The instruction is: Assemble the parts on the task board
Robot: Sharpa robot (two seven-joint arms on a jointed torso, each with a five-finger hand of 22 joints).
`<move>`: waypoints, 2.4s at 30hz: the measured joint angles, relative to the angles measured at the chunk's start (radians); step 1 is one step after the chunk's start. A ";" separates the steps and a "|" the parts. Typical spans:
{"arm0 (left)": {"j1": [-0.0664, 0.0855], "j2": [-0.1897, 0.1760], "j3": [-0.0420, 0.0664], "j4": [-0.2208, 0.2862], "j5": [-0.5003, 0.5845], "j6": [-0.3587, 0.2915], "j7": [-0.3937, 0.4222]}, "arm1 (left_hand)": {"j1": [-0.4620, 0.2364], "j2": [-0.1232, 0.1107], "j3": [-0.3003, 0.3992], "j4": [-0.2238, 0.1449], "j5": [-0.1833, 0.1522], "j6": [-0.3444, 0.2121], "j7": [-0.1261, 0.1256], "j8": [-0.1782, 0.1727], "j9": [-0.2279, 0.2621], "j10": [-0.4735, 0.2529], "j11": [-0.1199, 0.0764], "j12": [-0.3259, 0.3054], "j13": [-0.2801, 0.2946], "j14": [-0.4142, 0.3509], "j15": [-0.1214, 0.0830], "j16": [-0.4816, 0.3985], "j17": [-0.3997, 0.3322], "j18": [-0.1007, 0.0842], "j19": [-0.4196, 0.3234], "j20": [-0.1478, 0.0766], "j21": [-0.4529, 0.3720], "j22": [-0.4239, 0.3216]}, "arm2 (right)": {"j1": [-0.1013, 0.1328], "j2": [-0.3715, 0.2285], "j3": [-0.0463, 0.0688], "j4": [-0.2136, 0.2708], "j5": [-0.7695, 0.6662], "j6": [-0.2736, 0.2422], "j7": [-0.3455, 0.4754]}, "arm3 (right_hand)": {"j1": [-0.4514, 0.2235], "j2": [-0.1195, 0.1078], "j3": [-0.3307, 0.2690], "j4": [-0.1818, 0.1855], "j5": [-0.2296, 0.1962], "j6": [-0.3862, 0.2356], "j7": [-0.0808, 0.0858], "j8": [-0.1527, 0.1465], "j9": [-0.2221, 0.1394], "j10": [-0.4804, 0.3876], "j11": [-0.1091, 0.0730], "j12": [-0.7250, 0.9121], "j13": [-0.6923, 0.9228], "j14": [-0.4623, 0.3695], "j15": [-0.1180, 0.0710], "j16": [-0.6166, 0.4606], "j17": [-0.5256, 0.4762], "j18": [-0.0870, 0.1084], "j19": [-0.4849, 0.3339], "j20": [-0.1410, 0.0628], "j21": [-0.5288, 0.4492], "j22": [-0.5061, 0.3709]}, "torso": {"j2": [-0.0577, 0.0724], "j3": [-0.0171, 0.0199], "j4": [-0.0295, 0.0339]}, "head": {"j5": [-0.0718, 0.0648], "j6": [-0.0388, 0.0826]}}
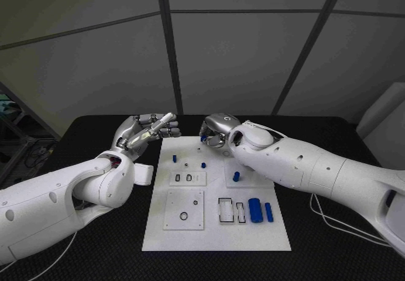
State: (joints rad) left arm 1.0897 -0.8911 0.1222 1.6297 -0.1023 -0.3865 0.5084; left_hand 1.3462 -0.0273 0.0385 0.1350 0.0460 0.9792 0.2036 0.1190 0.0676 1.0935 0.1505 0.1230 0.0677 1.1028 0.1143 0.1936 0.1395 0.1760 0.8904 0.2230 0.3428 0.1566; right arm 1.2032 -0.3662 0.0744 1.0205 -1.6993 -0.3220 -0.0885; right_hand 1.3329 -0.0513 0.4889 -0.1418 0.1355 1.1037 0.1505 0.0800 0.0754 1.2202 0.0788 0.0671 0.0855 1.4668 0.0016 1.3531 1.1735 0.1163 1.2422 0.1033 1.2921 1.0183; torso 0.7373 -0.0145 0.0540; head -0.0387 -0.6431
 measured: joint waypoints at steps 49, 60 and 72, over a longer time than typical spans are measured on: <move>0.007 0.000 0.000 -0.004 0.000 0.004 -0.002 | 0.000 0.000 0.000 -0.006 0.000 0.000 0.000 -0.003 -0.001 0.000 0.000 -0.005 -0.001 0.000 0.000 -0.004 0.000 0.000 -0.003 0.003 0.000 -0.002 | 0.000 -0.046 0.000 0.051 0.004 0.015 -0.011 | -0.038 -0.062 -0.050 0.019 0.001 -0.148 0.022 -0.017 -0.007 -0.242 0.042 0.024 -0.019 -0.002 0.031 -0.089 -0.159 0.024 -0.133 0.032 -0.113 -0.200 | 0.000 0.0013 -0.0058 | 0.009 -0.006; 0.007 0.003 0.000 -0.022 0.000 0.008 -0.003 | 0.000 0.000 0.000 -0.006 0.000 -0.004 0.004 -0.006 0.000 0.000 0.000 -0.005 -0.001 0.000 0.000 -0.004 0.000 0.000 -0.003 0.002 0.000 -0.002 | 0.001 -0.293 0.013 0.256 0.114 -0.035 0.008 | -0.080 -0.082 -0.095 0.069 -0.067 -0.097 0.024 -0.003 -0.003 -0.069 0.020 0.115 0.000 0.000 0.021 -0.093 -0.148 0.024 -0.109 0.020 -0.113 -0.184 | -0.005 0.0051 -0.0204 | 0.009 0.004; 0.007 0.013 0.000 -0.027 0.000 0.017 -0.005 | 0.000 0.000 0.000 -0.011 0.000 -0.004 0.004 -0.011 0.000 -0.004 0.004 -0.012 -0.002 0.000 0.000 -0.004 0.000 0.000 -0.003 0.002 0.000 -0.003 | 0.002 -0.409 0.021 0.276 0.209 0.038 0.006 | -0.016 -0.112 -0.342 0.187 0.018 -0.186 -0.006 0.018 -0.001 0.053 -0.025 0.455 0.274 -0.002 -0.016 0.029 0.044 0.000 0.003 -0.016 -0.020 -0.026 | -0.008 0.0072 -0.0311 | -0.001 0.010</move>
State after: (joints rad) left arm 1.0970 -0.8776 0.1218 1.6023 -0.1026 -0.3697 0.5029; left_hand 1.3463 -0.0274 0.0385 0.1240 0.0460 0.9754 0.2073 0.1077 0.0672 1.0900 0.1541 0.1114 0.0662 1.1028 0.1143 0.1898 0.1397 0.1761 0.8879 0.2255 0.3429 0.1539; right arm 1.2047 -0.7756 0.0952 1.2963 -1.4906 -0.2836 -0.0826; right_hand 1.3173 -0.1632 0.1471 0.0449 0.1540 0.9175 0.1444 0.0983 0.0741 1.2728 0.0537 0.5226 0.3593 1.4650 -0.0149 1.3826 1.2175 0.1159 1.2449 0.0878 1.2716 0.9925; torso 0.7290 -0.0073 0.0229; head -0.0399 -0.6328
